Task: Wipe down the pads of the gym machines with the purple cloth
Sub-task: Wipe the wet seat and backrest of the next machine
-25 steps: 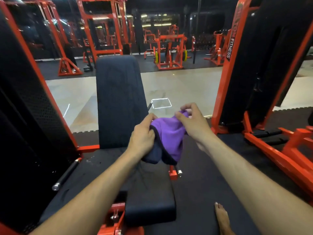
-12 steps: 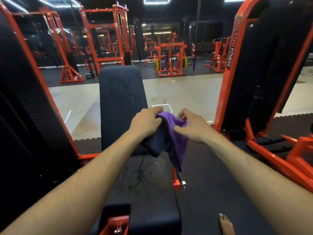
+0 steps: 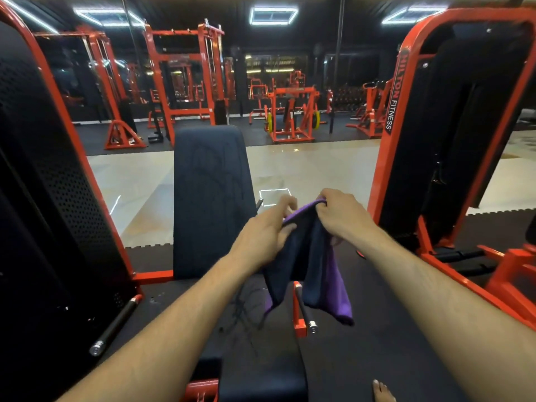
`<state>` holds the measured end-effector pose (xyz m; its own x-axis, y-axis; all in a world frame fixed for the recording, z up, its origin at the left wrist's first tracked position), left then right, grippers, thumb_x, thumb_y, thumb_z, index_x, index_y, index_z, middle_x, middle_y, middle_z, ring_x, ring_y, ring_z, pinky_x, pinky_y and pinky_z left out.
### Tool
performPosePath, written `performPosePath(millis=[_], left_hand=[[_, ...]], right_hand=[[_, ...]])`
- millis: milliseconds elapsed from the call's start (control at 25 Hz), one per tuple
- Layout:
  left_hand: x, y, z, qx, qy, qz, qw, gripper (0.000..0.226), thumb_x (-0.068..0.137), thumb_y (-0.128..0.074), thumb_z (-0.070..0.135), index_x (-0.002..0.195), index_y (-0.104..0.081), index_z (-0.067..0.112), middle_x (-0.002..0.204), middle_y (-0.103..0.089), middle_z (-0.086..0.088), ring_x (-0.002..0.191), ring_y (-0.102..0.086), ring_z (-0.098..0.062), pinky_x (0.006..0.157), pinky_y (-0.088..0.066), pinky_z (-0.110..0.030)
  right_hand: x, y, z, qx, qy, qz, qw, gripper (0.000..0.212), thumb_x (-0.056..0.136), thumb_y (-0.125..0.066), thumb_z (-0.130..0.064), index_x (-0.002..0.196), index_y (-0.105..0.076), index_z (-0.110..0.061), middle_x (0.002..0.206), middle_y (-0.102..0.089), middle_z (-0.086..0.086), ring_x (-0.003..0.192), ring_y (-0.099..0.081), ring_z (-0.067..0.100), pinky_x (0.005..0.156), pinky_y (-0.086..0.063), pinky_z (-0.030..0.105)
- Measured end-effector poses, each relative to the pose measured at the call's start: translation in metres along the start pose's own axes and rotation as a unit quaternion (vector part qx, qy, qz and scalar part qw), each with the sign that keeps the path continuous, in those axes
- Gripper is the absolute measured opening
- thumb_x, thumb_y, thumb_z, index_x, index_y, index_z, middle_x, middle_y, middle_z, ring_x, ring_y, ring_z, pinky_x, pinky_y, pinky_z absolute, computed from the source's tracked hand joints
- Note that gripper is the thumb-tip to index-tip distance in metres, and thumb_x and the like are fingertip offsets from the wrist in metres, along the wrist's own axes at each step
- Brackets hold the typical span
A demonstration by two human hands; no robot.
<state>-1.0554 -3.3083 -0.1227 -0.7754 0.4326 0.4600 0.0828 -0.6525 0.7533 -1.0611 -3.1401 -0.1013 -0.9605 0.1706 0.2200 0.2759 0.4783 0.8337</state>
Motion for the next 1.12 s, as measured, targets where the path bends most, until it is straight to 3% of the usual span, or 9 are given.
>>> performPosePath(millis=[120,240,320,480,680,840,920,1000,1120], left_hand=[[-0.011,-0.02,0.018,0.006,-0.041,0.02,0.999,0.014,0.102,-0.047,0.031,0.112,-0.055,0.035,0.108,-0.06,0.011,0.097,-0.061,-0.02,0.083,-0.053,-0.045],[-0.008,-0.03,0.017,-0.087,0.085,0.041,0.992,0.025,0.095,-0.058,0.05,0.112,-0.064,0.033,0.113,-0.064,0.014,0.102,-0.061,-0.011,0.091,-0.053,-0.042],[-0.009,-0.037,0.024,-0.036,0.121,0.018,0.992,0.048,0.083,-0.068,0.067,0.117,-0.058,0.034,0.117,-0.06,0.016,0.102,-0.06,-0.012,0.087,-0.052,-0.04],[0.004,-0.038,0.017,0.029,0.095,-0.004,0.995,0.03,0.09,-0.072,0.044,0.111,-0.058,0.029,0.114,-0.061,0.009,0.102,-0.061,-0.02,0.083,-0.05,-0.039],[0.001,-0.047,-0.01,0.074,0.072,-0.089,0.991,0.017,0.099,-0.061,0.039,0.113,-0.067,0.03,0.113,-0.064,0.009,0.108,-0.061,-0.021,0.09,-0.051,-0.041],[0.007,-0.03,-0.019,-0.005,0.04,-0.022,0.999,0.013,0.103,-0.057,0.031,0.108,-0.068,0.026,0.106,-0.067,0.008,0.103,-0.062,-0.017,0.093,-0.05,-0.041],[0.009,-0.017,-0.023,-0.058,0.023,0.009,0.998,0.009,0.101,-0.061,0.025,0.103,-0.07,0.024,0.1,-0.069,0.01,0.098,-0.063,-0.012,0.091,-0.05,-0.036],[0.007,-0.003,-0.026,-0.096,0.021,0.047,0.994,0.006,0.097,-0.07,0.026,0.093,-0.073,0.025,0.088,-0.069,0.013,0.085,-0.063,-0.004,0.079,-0.048,-0.025],[0.0,0.015,-0.027,-0.139,0.055,0.092,0.984,0.034,0.087,-0.082,0.04,0.071,-0.067,0.014,0.063,-0.058,0.001,0.06,-0.047,-0.006,0.057,-0.036,-0.021]], right_hand=[[-0.003,-0.001,0.005,0.216,-0.077,-0.022,0.973,0.024,0.087,-0.039,-0.016,0.097,-0.058,-0.027,0.101,-0.066,0.012,0.073,-0.072,0.037,0.064,-0.062,0.053],[-0.008,-0.003,0.009,0.327,-0.117,-0.041,0.937,0.026,0.089,-0.04,-0.008,0.099,-0.063,-0.014,0.103,-0.065,0.021,0.079,-0.072,0.035,0.064,-0.062,0.058],[-0.01,0.001,0.011,0.354,-0.125,-0.051,0.926,0.022,0.088,-0.044,-0.004,0.092,-0.065,-0.005,0.093,-0.067,0.023,0.074,-0.069,0.031,0.068,-0.062,0.057],[-0.012,0.022,0.018,0.233,-0.101,-0.057,0.966,0.016,0.088,-0.053,-0.013,0.086,-0.069,-0.007,0.076,-0.072,0.014,0.064,-0.075,0.028,0.063,-0.064,0.044],[-0.019,0.04,0.037,0.093,-0.079,-0.026,0.992,0.02,0.089,-0.054,-0.023,0.083,-0.067,-0.01,0.062,-0.071,0.011,0.053,-0.071,0.027,0.054,-0.06,0.032],[-0.021,0.035,0.053,0.217,-0.066,-0.068,0.972,0.031,0.09,-0.074,-0.032,0.079,-0.064,-0.004,0.066,-0.066,0.011,0.061,-0.07,0.024,0.061,-0.063,0.041],[-0.027,0.032,0.053,0.171,-0.003,-0.109,0.979,0.04,0.08,-0.084,-0.041,0.071,-0.059,-0.01,0.064,-0.064,0.006,0.061,-0.066,0.02,0.056,-0.058,0.036],[-0.031,0.034,0.052,0.07,0.061,-0.072,0.993,0.038,0.082,-0.082,-0.04,0.066,-0.056,-0.018,0.061,-0.058,-0.003,0.061,-0.058,0.018,0.055,-0.047,0.029],[-0.042,0.038,0.049,0.153,0.105,-0.065,0.98,0.016,0.096,-0.068,-0.036,0.083,-0.073,-0.027,0.084,-0.073,-0.009,0.086,-0.067,0.013,0.077,-0.05,0.028]])
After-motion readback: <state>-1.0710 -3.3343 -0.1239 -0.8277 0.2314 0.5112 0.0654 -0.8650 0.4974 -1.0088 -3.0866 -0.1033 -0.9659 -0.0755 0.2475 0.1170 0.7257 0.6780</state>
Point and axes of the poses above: each hand's wrist, its own x-axis towards the middle knuckle, its own y-axis out of the back of the hand, z = x × y, the point moved 7 cm from there along x, towards the middle knuckle
